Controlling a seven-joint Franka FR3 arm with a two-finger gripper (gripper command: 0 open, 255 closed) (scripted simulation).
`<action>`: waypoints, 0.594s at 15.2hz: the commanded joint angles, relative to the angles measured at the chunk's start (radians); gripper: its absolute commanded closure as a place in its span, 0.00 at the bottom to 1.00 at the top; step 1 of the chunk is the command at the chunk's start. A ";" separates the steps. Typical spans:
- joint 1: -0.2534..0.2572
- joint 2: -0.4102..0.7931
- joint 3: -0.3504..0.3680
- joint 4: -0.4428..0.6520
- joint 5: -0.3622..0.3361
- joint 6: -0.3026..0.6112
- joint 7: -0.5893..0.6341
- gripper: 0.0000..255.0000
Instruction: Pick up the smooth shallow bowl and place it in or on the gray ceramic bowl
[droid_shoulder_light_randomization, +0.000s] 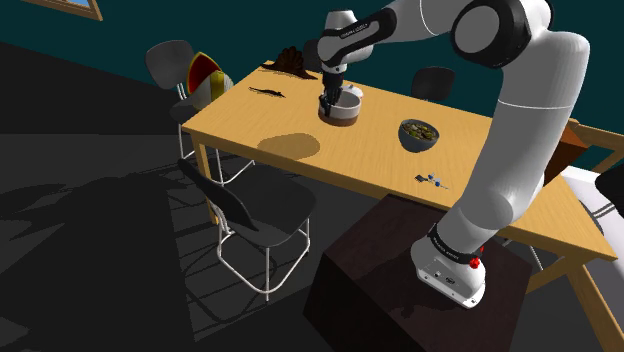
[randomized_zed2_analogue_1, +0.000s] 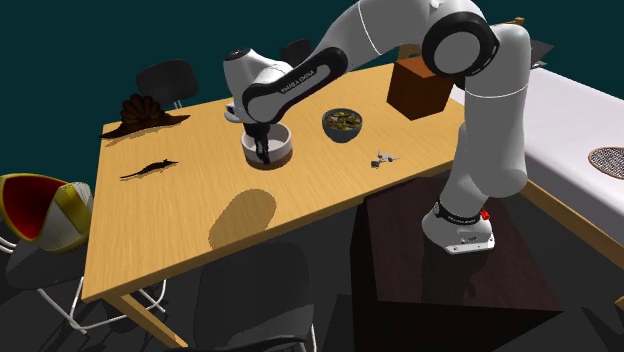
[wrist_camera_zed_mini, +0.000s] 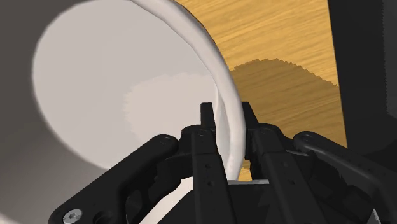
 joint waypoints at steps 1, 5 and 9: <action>0.001 -0.014 0.000 0.008 -0.001 -0.022 0.000 1.00; 0.002 -0.036 -0.001 0.033 -0.002 -0.068 0.000 1.00; 0.002 -0.055 -0.001 0.061 -0.004 -0.116 -0.001 1.00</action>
